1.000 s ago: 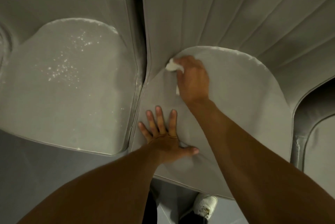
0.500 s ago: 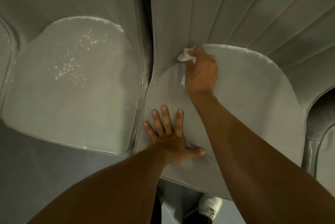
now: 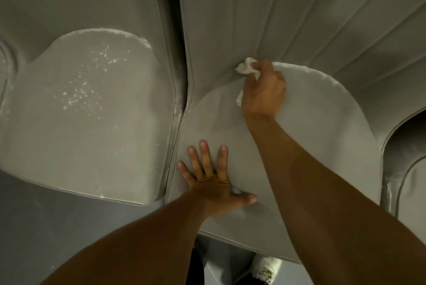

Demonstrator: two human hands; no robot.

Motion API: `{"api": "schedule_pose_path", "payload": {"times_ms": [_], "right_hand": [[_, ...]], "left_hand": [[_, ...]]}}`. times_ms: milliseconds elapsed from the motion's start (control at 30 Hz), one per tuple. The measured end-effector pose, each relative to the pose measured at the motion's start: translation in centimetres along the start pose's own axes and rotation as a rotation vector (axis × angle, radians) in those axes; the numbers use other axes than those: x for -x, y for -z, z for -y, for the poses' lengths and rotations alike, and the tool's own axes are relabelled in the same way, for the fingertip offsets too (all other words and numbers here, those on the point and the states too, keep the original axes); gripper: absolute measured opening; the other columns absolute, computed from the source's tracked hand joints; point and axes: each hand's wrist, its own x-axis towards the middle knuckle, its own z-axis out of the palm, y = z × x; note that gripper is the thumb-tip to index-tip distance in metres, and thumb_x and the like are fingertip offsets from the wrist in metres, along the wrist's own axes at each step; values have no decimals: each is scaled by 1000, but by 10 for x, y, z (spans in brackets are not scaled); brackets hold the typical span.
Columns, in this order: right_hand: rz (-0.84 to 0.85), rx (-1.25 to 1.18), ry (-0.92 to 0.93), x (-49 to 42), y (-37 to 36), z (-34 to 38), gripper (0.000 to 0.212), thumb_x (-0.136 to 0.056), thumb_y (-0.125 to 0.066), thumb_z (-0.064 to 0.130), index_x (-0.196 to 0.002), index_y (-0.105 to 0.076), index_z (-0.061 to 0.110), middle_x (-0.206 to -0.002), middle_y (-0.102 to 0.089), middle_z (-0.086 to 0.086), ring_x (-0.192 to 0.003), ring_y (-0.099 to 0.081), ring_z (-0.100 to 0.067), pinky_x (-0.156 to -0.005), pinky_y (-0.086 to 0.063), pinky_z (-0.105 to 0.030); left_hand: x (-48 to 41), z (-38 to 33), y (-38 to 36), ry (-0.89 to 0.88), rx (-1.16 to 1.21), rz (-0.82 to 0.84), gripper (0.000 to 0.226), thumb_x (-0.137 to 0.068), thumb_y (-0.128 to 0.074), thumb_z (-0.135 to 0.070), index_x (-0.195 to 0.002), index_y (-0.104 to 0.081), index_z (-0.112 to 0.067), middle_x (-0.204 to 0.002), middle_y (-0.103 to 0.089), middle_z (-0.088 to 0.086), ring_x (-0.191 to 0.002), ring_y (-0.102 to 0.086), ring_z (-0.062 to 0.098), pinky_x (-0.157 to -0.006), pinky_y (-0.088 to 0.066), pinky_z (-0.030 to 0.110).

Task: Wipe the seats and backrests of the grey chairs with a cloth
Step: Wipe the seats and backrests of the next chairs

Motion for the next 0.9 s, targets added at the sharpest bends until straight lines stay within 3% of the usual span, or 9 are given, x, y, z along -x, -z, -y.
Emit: {"api": "schedule_pose_path", "payload": {"times_ms": [133,300,433,633,767,900], "right_hand": [[92,155,212,-9,19,-20,23,-91,-57,19,-113,-64,21,-103,-67,-15,-105,-58,-34,-83,-43,-41],[-125,111,-99,-30,42,-48,20,-91,-57,20,-109,-63,21,-103,-66,-15,-100,-60,-34,-80,-44,-39],[-149,38,-206,-28,24,-27,19,-91,-55,18,-108,-62,21,-105,-67,-13,-102,-61,-33,-76,-41,-34],[93,32,71,2,-4,11,23,-92,-57,15,-113,-62,21,-102,-68,-13,-104,-60,-32,-84,-45,-38],[79,139,185,-9,19,-20,26,-88,-57,14,-112,-64,22,-98,-67,-16,-103,-59,-37,-82,-45,-43],[-115,134,-58,-31,51,-59,19,-90,-55,18,-107,-62,18,-100,-66,-17,-101,-60,-36,-78,-43,-39]], "left_hand": [[2,-2,3,12,-10,38,137,-66,-47,-97,-110,67,-34,-120,73,16,-108,69,41,-100,34,70],[1,-1,2,3,-12,20,137,-66,-47,-97,-107,68,-35,-122,72,16,-109,69,40,-99,36,69],[1,-1,2,6,-23,13,139,-66,-49,-96,-108,68,-35,-121,73,15,-106,70,39,-93,40,66],[-1,-4,-2,42,-10,-25,140,-63,-47,-98,-114,66,-35,-128,69,16,-113,66,43,-101,33,72],[1,-4,1,34,-7,2,139,-64,-48,-97,-108,68,-34,-124,71,17,-115,64,45,-104,29,72],[-1,-3,0,26,3,-7,139,-64,-48,-97,-106,69,-35,-123,72,16,-115,65,44,-103,30,71]]}}
